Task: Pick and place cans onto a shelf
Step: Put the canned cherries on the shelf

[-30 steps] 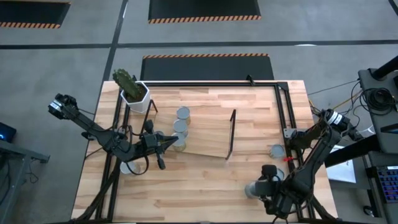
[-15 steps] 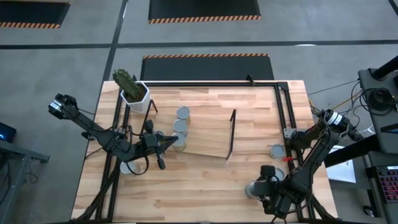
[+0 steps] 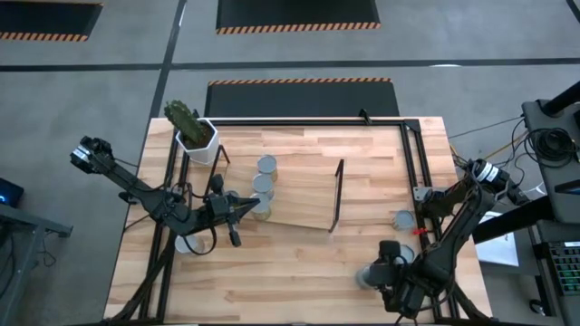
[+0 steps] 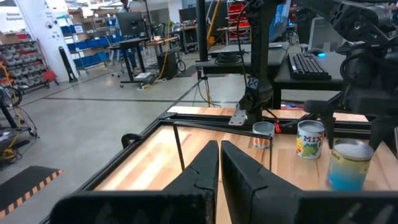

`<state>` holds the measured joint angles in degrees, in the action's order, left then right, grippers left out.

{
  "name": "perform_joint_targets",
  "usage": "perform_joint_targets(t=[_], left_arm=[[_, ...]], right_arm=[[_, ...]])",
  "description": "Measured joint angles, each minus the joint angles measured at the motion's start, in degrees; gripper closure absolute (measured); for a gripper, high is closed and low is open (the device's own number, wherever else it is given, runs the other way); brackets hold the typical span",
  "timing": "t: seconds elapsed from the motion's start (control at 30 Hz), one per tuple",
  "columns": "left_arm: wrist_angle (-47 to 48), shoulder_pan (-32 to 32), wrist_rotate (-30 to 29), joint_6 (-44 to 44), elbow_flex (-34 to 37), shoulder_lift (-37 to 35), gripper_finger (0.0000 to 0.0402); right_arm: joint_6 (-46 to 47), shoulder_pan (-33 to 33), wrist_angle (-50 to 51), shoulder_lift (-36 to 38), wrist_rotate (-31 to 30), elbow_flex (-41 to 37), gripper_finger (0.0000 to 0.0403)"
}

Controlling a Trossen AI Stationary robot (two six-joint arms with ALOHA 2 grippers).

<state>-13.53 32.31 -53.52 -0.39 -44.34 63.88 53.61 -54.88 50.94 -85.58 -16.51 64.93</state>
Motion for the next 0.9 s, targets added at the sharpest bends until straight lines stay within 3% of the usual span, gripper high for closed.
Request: perform_joint_targets(t=[0.4,0.9], left_arm=[[-2.49,-0.02,-0.08,6.43,0.0,-0.02,0.0402],[-4.03,0.64,-0.07,10.26,0.0,-2.63,0.0402]], right_arm=[[-8.84,8.01,-0.26,0.33,0.21,12.08,0.0093],[-33.06,25.04,-4.05,-2.08,3.62,25.6,0.0094]])
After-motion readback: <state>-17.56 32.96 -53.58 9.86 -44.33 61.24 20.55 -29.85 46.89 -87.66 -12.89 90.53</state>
